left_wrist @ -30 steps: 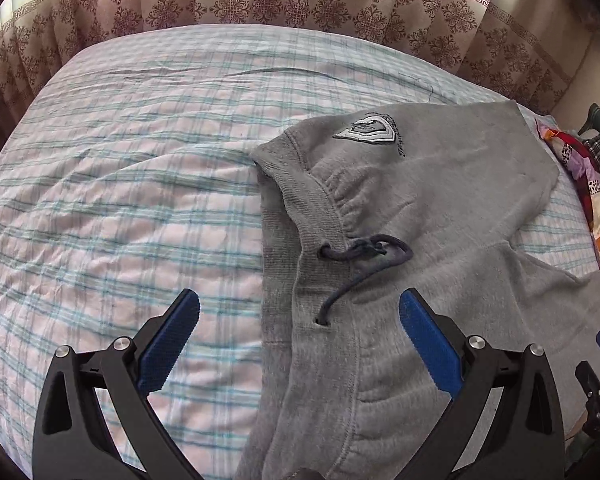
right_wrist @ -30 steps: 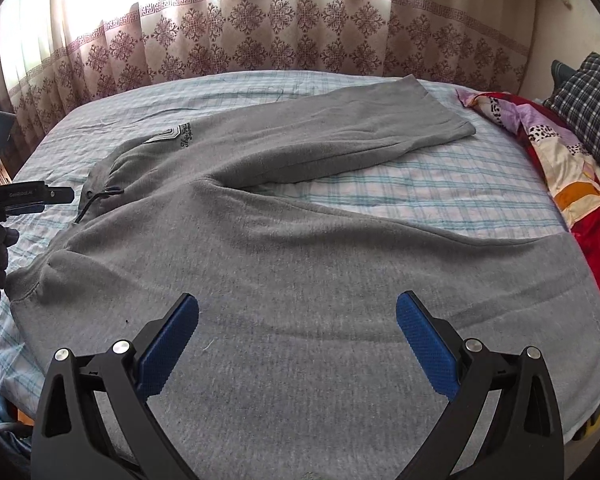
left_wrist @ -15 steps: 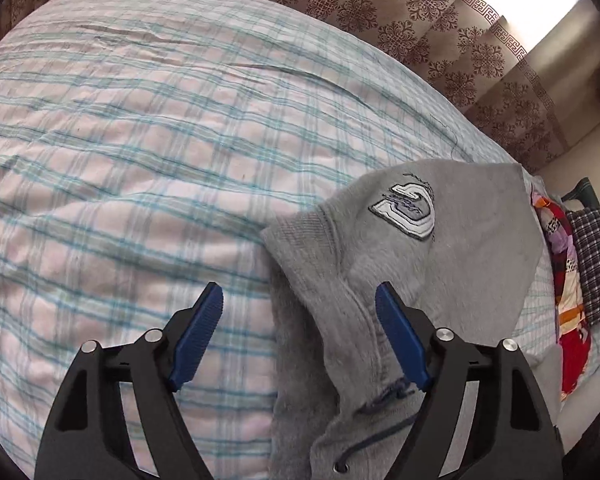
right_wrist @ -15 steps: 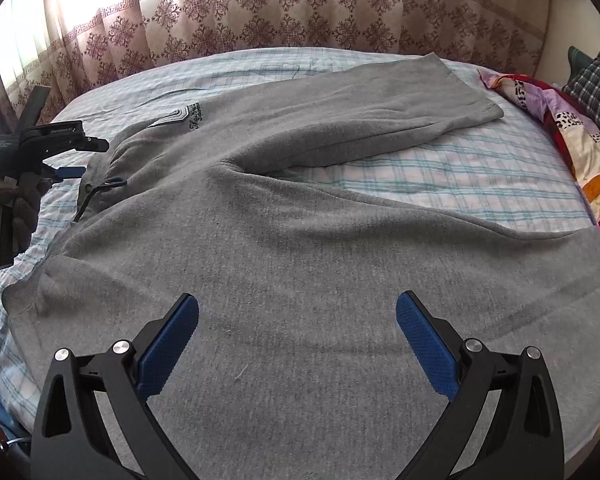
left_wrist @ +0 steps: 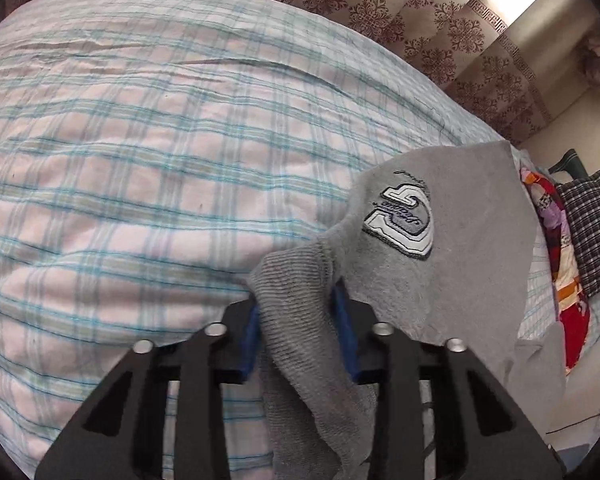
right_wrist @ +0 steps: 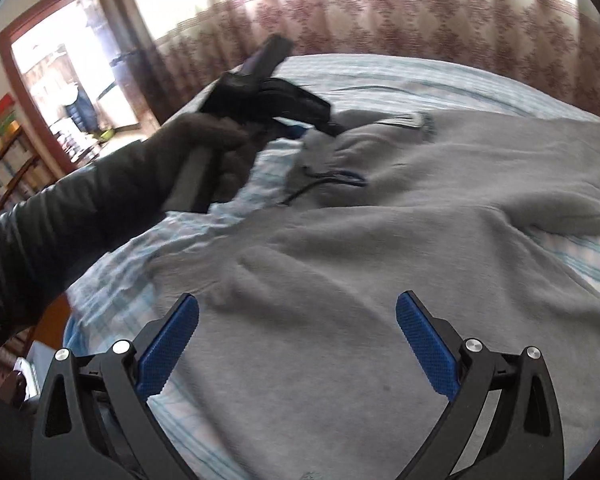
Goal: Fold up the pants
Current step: 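Grasp the other waistband corner with the right gripper while the left gripper holds the waistband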
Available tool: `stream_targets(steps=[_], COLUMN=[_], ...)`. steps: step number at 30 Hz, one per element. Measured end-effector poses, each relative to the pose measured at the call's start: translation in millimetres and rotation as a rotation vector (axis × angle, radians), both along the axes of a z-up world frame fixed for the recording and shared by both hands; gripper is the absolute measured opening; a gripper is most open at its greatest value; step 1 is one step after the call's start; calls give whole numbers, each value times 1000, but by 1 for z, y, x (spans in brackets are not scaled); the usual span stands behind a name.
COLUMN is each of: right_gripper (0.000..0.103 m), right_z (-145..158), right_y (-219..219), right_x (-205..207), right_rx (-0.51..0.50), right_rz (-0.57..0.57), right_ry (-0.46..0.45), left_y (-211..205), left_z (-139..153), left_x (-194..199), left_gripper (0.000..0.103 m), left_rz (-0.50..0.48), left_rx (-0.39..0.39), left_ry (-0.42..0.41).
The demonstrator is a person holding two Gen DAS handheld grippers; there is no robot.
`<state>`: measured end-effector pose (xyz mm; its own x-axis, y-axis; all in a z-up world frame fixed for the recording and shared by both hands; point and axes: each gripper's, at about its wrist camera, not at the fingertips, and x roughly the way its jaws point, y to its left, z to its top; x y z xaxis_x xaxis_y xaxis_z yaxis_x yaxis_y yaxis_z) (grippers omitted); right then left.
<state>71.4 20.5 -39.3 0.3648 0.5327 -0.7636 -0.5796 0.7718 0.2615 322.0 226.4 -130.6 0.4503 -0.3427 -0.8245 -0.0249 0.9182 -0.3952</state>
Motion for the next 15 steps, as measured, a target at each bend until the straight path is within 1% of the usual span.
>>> stream_targets(steps=[1, 3, 7, 8, 10, 11, 12, 15], right_gripper=[98, 98, 98, 98, 94, 88, 78, 66], right_z=[-1, 0, 4, 3, -6, -12, -17, -38], right_y=[14, 40, 78, 86, 102, 111, 117, 134], right_x=[-2, -10, -28, -32, -34, -37, -37, -33], right_rx=[4, 7, 0, -9, -43, -74, -114, -261], right_rz=[52, 147, 296, 330, 370, 392, 399, 377], right_ry=[0, -10, -46, -55, -68, -76, -86, -110], left_y=[0, -1, 0, -1, -1, -1, -1, 0], left_z=[1, 9, 22, 24, 25, 24, 24, 22], left_x=[0, -1, -3, -3, -3, -3, -3, -3], left_gripper=[22, 21, 21, 21, 21, 21, 21, 21], left_rz=[-2, -16, -40, -46, -56, -60, -62, -60], left_rx=[-12, 3, 32, 35, 46, 47, 48, 39], left_ry=[-4, -24, -47, -50, -50, -48, -46, -43])
